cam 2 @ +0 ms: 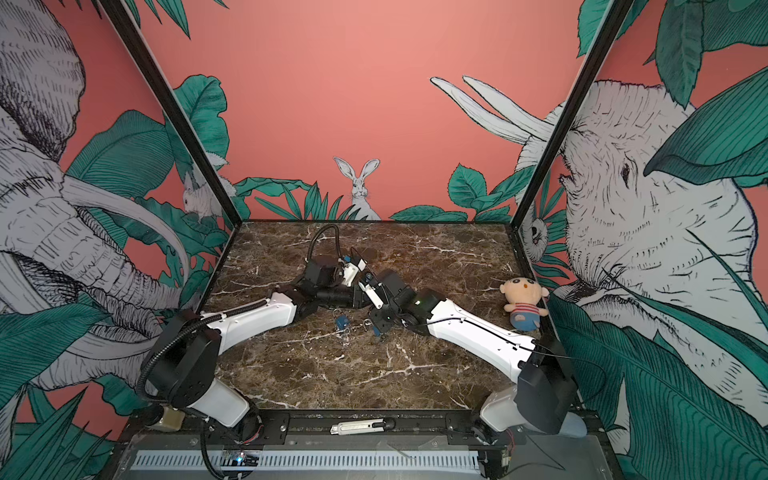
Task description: Lock with the key
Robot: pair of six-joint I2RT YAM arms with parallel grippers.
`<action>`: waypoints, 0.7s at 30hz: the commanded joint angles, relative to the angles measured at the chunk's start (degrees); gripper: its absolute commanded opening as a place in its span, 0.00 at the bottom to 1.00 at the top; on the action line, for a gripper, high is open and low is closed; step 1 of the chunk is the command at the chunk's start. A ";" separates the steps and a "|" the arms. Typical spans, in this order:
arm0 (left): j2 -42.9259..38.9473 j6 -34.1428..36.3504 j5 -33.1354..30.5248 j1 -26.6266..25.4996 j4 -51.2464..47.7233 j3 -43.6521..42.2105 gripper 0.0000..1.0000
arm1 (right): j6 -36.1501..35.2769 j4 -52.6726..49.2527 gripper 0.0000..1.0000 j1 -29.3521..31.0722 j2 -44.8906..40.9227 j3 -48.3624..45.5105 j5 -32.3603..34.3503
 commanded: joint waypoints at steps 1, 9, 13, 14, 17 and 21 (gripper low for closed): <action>0.26 0.13 0.75 -0.36 0.84 1.15 0.22 | -0.92 1.52 0.00 0.46 0.07 2.55 0.92; 1.19 -0.04 0.94 -0.36 1.10 1.78 0.19 | -1.15 1.57 0.00 0.54 0.01 2.88 0.92; 1.46 -0.22 1.11 -0.38 1.46 1.95 0.16 | -1.23 1.57 0.00 0.51 0.12 3.01 0.78; 1.59 -0.35 1.24 -0.36 1.61 1.96 0.15 | -1.28 1.55 0.00 0.56 0.10 3.01 0.79; 1.84 -0.58 1.68 -0.36 2.00 1.95 0.12 | -1.23 1.69 0.00 0.53 0.12 3.01 0.90; 2.11 -0.60 1.81 -0.36 2.05 1.96 0.09 | -1.31 1.79 0.00 0.54 0.13 3.01 1.11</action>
